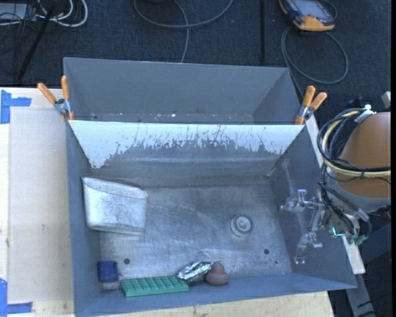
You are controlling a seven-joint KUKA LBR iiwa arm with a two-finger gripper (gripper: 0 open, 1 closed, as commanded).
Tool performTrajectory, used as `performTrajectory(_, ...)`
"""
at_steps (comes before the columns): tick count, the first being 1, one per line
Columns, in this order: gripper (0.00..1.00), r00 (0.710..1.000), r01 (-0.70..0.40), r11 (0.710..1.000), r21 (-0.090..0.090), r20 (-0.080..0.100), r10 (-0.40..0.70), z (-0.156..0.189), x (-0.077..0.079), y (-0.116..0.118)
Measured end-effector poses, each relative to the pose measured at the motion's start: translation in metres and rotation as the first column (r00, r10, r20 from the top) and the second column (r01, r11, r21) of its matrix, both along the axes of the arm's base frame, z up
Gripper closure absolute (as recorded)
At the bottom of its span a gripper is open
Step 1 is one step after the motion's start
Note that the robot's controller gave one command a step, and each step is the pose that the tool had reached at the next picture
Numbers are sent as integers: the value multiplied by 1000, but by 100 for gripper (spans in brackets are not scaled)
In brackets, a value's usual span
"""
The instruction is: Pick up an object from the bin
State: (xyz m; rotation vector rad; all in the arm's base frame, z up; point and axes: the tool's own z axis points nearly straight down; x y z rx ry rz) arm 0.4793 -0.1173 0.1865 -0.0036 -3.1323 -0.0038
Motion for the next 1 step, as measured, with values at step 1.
performTrajectory(1, 0, 994, -109, 994, 3, 0, 109, -92, -4, 55)
